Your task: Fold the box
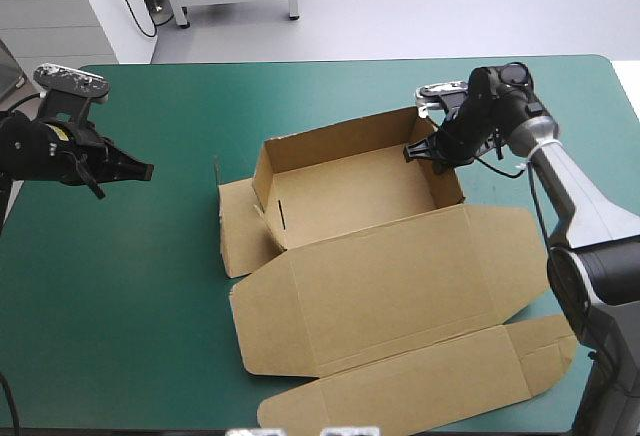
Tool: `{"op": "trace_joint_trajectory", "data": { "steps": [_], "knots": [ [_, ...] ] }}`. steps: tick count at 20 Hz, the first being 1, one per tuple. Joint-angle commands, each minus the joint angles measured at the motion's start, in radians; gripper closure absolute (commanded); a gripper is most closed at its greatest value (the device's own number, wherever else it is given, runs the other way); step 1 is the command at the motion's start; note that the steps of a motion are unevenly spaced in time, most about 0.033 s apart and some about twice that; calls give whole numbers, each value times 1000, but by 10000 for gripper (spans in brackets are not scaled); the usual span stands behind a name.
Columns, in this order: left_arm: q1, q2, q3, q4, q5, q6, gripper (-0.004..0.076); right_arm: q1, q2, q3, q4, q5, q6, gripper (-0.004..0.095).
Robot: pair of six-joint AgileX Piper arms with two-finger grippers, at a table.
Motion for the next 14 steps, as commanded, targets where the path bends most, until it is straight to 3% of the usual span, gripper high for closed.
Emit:
{"op": "trace_joint_trajectory", "data": {
  "steps": [1, 5, 8, 14],
  "knots": [
    [-3, -29, -24, 5, 3, -9, 717, -44, -125, -37, 65, 17, -72, 927],
    [-3, -29, -5, 119, 4, -12, 717, -148, -241, -37, 130, 33, -158, 928],
    [-3, -29, 95, 132, -64, -16, 717, -256, -354, -37, 278, 33, -233, 927],
    [-3, -29, 368, 30, -443, -143, 716, -295, -437, -37, 310, 33, -274, 929]
  ]
}}
